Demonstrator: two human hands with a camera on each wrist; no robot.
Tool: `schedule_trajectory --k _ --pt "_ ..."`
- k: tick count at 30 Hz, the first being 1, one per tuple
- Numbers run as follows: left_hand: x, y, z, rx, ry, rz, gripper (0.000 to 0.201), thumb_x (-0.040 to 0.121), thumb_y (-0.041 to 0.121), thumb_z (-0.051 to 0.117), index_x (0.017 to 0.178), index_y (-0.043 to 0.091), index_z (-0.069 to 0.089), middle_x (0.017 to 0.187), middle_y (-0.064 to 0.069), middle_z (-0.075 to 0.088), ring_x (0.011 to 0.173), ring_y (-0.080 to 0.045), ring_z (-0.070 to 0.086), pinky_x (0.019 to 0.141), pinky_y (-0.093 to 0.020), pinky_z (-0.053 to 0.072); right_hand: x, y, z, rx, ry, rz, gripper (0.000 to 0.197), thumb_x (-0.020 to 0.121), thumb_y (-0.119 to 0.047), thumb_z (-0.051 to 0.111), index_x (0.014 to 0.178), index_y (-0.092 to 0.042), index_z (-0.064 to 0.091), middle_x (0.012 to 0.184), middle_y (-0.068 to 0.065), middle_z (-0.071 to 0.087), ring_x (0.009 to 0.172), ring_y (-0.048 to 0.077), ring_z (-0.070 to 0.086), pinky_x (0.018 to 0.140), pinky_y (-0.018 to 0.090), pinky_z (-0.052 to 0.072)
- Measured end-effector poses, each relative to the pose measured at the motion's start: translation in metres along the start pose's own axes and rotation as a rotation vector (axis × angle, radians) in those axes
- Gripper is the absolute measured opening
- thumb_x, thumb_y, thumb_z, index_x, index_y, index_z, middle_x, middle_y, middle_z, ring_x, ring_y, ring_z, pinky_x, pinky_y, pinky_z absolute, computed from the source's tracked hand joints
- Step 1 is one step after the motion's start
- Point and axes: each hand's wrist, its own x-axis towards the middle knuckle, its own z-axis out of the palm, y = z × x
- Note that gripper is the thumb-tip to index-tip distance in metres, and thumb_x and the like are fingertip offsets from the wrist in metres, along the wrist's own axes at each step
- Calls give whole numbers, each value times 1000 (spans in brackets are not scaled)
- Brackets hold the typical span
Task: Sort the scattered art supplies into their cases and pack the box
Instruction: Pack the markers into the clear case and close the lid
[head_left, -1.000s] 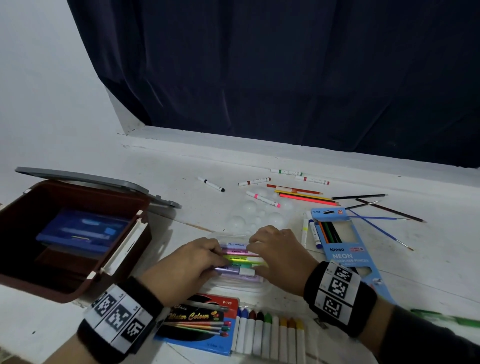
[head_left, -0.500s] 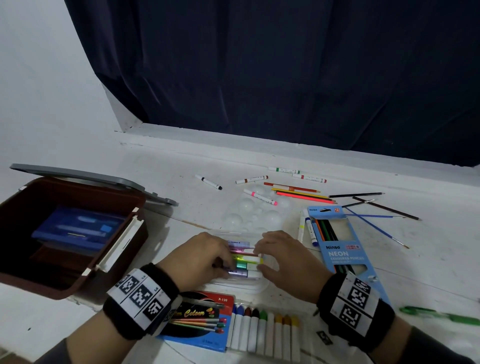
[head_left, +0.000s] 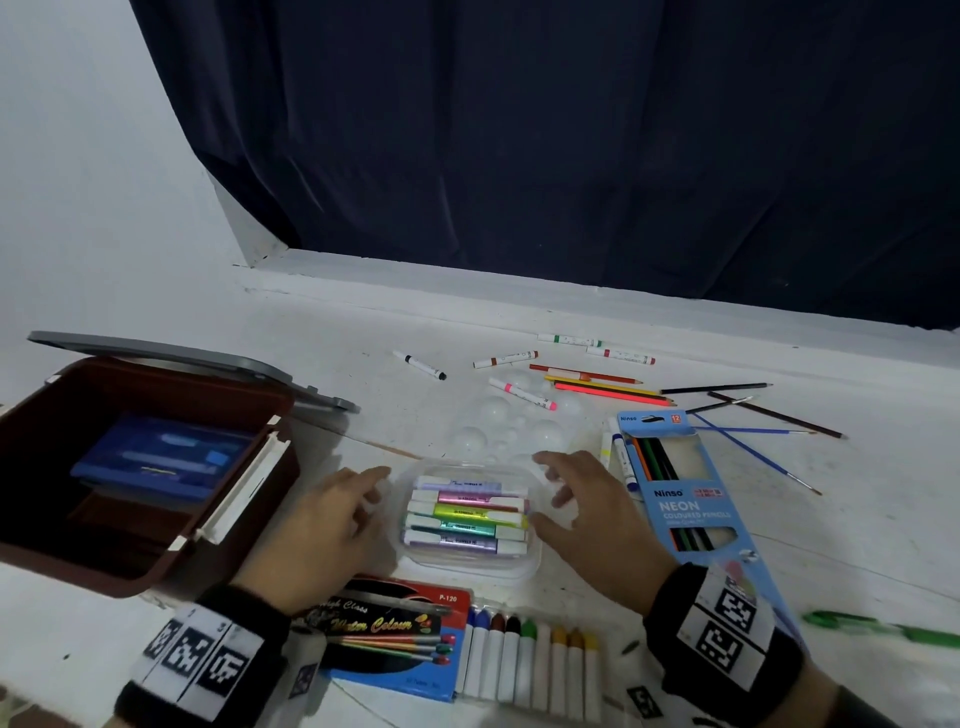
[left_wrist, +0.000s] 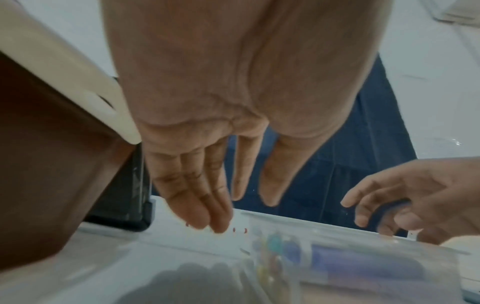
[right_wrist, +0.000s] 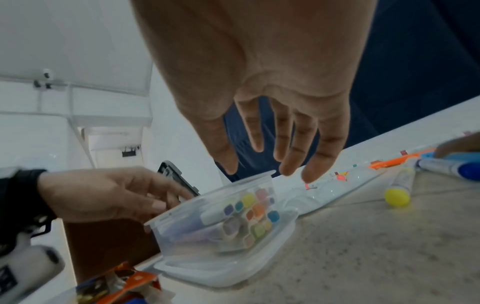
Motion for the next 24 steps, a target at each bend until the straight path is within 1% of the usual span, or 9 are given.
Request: schedule_trajectory --k 2,5,9,13,15,17,19,21,24 --pt "-2 -5 6 -15 -55 -58 43 93 9 60 133 24 59 104 8 62 90 -5 60 89 -32 52 -2 -2 2 86 -49 139 55 92 -34 65 141 -29 40 111 -10 50 87 5 59 68 9 46" --pt "1 1 9 -18 -192 -85 35 97 7 51 123 28 60 101 11 68 89 -3 62 81 -21 51 -5 -4 9 279 -194 292 58 95 -28 62 146 -22 34 106 -2 56 82 18 69 72 31 59" --pt "14 8 8 -21 -264 -125 23 92 14 57 108 29 60 96 13 71 87 1 65 75 -22 54 -6 -13 10 558 -195 396 39 97 -10 55 133 -14 42 95 10 60 71 28 74 72 40 62" --pt "28 10 10 53 -290 -152 20 90 23 59 109 29 60 95 11 67 87 -6 63 79 -29 55 -3 -15 0 596 -134 430 25 97 -9 55 120 -16 49 98 10 56 70 32 73 68 35 62" --pt "33 12 12 66 -310 -164 26 90 28 63 115 33 59 95 12 64 86 -3 61 74 -24 52 -2 -11 -7 596 -100 431 24 97 -9 56 118 -18 51 104 16 54 70 34 73 68 39 62" --pt "38 16 14 84 -336 -165 38 89 33 68 125 35 55 88 16 59 82 2 58 66 -15 43 -4 -5 -17 594 -77 423 24 96 -9 57 117 -20 52 108 21 52 71 34 73 70 46 62" --pt "42 21 15 101 -350 -164 47 88 32 72 131 34 51 85 19 56 82 0 57 63 -11 38 -7 0 -28 595 -50 423 26 95 -8 59 117 -21 53 108 21 53 74 32 74 70 48 62" --pt "44 26 14 128 -352 -159 47 88 27 72 130 33 50 86 21 53 85 -4 55 63 -11 36 -11 5 -39 606 -24 441 30 95 -8 59 121 -20 52 109 18 54 76 30 74 69 46 62" --pt "47 29 11 44 -297 -163 34 89 19 68 116 34 55 88 19 58 82 -2 57 60 -10 39 -22 13 -53 632 -16 469 39 95 -6 59 126 -25 46 110 14 57 75 31 74 70 46 62"
